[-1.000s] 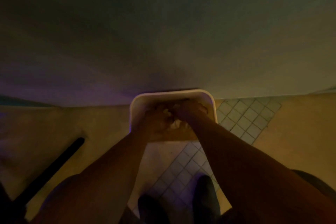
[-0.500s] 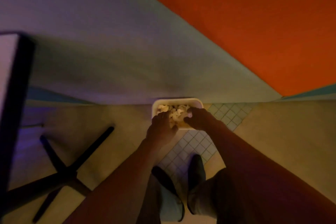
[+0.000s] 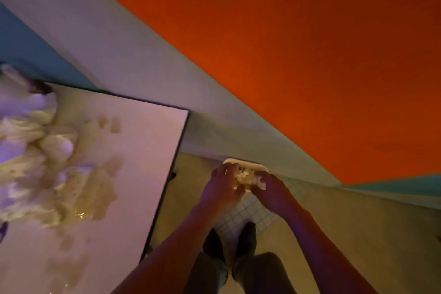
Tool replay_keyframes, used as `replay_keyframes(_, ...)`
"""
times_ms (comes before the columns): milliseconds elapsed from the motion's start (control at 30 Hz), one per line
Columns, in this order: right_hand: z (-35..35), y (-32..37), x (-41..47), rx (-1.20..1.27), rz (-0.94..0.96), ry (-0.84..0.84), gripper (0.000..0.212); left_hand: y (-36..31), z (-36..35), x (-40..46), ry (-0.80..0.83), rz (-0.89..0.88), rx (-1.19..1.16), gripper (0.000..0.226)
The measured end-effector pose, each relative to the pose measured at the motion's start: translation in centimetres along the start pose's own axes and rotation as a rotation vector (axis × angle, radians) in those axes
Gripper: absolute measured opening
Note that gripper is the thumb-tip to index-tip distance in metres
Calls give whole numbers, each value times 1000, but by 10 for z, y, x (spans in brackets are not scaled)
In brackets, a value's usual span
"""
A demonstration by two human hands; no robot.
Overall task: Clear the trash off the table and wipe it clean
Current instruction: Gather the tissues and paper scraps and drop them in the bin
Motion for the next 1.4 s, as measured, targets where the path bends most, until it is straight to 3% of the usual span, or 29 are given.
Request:
replay_keyframes(267, 41, 91, -44, 9, 104, -37, 46, -15, 94, -73, -140, -27, -35, 60)
replay_keyframes(600, 45, 215, -53, -108, 331, -41, 51, 44, 181, -138, -364, 95, -162, 56)
replay_keyframes(967, -4, 359, -46, -291, 622, 109, 50, 139, 252, -219, -741, 321, -243, 53)
replay_keyframes(1400, -56, 504, -5, -515, 925, 267, 55, 225, 314, -237, -895, 662, -299, 63)
Point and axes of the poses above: each hand's wrist, its own x-axis towards the middle knuckle, its own z-axis out of the back of the hand, y = z × x, the point moved 4 cm from there along x, towards the middle knuckle, and after that the axes turned 15 degrees about -x, right-handed, at the moved point
